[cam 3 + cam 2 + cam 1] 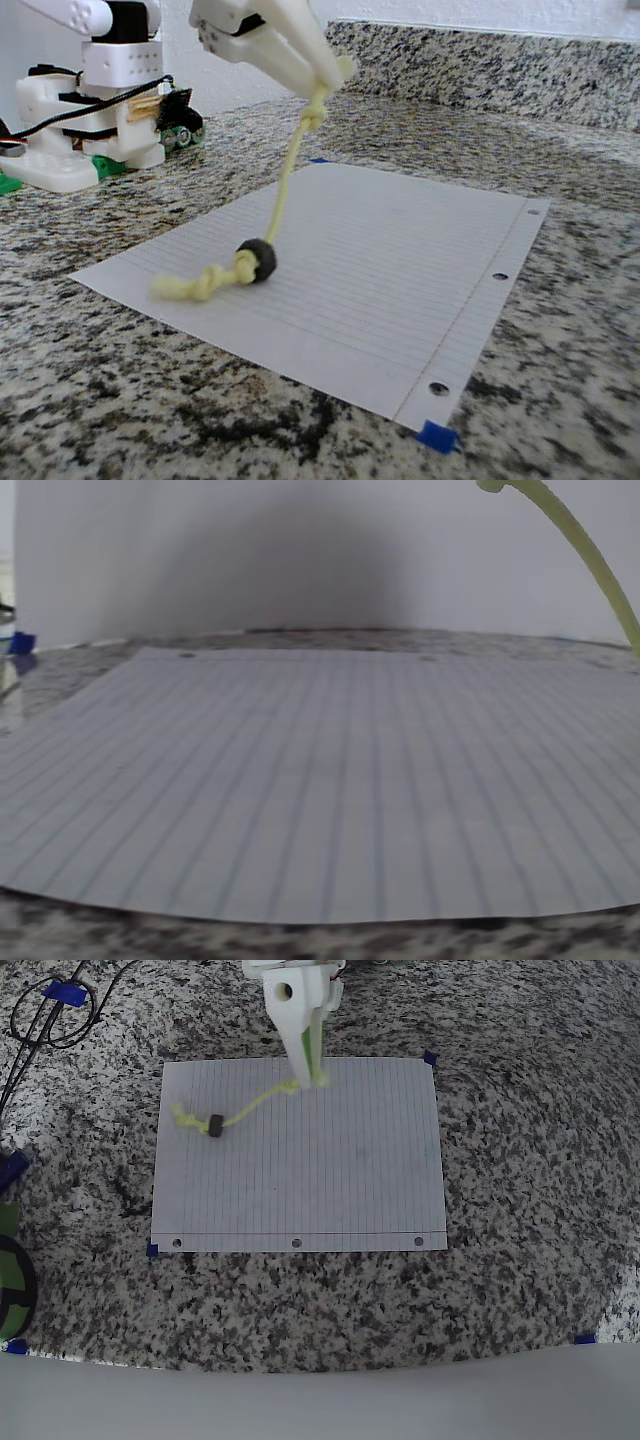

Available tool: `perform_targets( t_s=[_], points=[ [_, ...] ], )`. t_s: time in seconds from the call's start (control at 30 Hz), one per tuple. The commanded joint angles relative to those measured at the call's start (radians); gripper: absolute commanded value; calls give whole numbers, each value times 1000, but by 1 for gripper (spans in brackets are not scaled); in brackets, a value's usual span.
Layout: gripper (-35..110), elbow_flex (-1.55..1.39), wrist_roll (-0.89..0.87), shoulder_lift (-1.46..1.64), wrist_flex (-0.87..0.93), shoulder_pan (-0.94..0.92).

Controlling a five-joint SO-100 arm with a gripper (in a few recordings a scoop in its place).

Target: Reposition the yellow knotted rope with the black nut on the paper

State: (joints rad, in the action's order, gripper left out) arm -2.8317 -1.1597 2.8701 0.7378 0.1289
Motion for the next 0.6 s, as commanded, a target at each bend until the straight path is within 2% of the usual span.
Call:
perform_targets(
  t_s=[0.0, 0.33, 0.5, 0.57],
  points=[
    [0, 0, 11, 15, 6, 41],
    [0, -86, 17, 64, 28, 72],
    [0, -95, 118, 72, 38, 107],
    [9, -100, 153, 75, 31, 118]
  ],
)
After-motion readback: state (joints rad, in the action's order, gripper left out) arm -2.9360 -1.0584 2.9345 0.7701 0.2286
